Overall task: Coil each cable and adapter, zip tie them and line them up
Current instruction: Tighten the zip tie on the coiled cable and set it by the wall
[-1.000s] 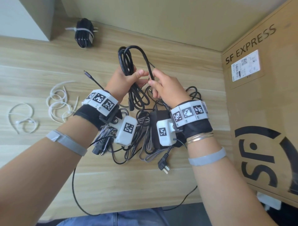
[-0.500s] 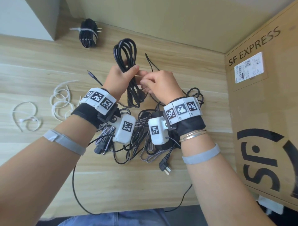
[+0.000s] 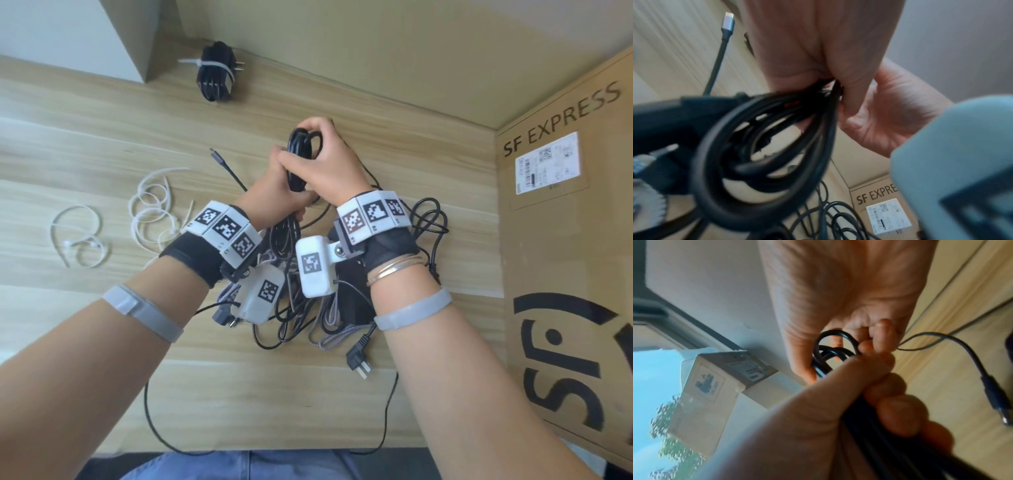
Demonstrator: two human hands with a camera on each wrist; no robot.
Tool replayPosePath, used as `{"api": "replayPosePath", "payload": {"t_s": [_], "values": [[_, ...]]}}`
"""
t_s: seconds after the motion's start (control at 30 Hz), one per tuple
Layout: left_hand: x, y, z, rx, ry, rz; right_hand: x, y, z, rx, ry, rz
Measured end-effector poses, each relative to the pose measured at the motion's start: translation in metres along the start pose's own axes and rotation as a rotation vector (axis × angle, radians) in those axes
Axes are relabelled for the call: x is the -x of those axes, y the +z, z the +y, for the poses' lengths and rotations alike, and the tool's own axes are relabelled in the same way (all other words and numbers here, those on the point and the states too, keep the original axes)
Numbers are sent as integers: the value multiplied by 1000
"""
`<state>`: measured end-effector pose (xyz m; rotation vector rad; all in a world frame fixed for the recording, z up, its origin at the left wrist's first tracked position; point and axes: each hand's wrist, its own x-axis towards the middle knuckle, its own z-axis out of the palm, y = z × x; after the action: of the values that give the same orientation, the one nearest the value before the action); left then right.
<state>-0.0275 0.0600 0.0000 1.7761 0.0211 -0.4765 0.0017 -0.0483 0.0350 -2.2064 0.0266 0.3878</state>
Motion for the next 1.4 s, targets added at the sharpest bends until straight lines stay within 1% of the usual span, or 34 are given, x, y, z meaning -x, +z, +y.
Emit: {"api": "replayPosePath", "payload": {"t_s": [0.07,0.13,0.17,0.23,0.33,0.4,0.47,0.53,0.63,0.7,0.9,1.03,1.13,1.27,1.33,1.4], "values": [[6,-5,-7,45,-73,-4,-3,6,3,-25,22,14],[11,-12,-15,170,-160,-30,-7,11,4,-61,28,36],[12,-16,-19,185,-164,-53,-9,14,4,-78,21,45],[14,-21,-22,108,-99,-63,-12,19,3,-113,3,62],[14,-26,-25,38,-19,7,-15,24,-1,-206,-19,33],[15,-32,-30,52,-13,39,-17,28,-4,-239,-10,-38],[15,-41,-38,128,-32,71,-21,34,-5,-254,34,-109],[16,-51,-42,173,-43,111,-24,41,-4,-248,67,-142],[18,-67,-45,210,-42,137,-24,52,-5,-199,20,-178],[19,-76,-47,237,-60,142,-23,61,-5,-117,-3,-215],[24,-91,-53,233,-82,169,-28,98,-2,134,13,-419],[27,-95,-56,243,-122,181,-33,117,-1,196,77,-449],[29,-99,-56,262,-126,167,-38,127,-5,223,118,-505],[30,-98,-54,286,-122,153,-42,132,-9,282,149,-517],[30,-99,-54,292,-125,154,-41,131,-8,296,127,-515],[30,-98,-54,287,-128,153,-38,125,-7,268,70,-527]]}}
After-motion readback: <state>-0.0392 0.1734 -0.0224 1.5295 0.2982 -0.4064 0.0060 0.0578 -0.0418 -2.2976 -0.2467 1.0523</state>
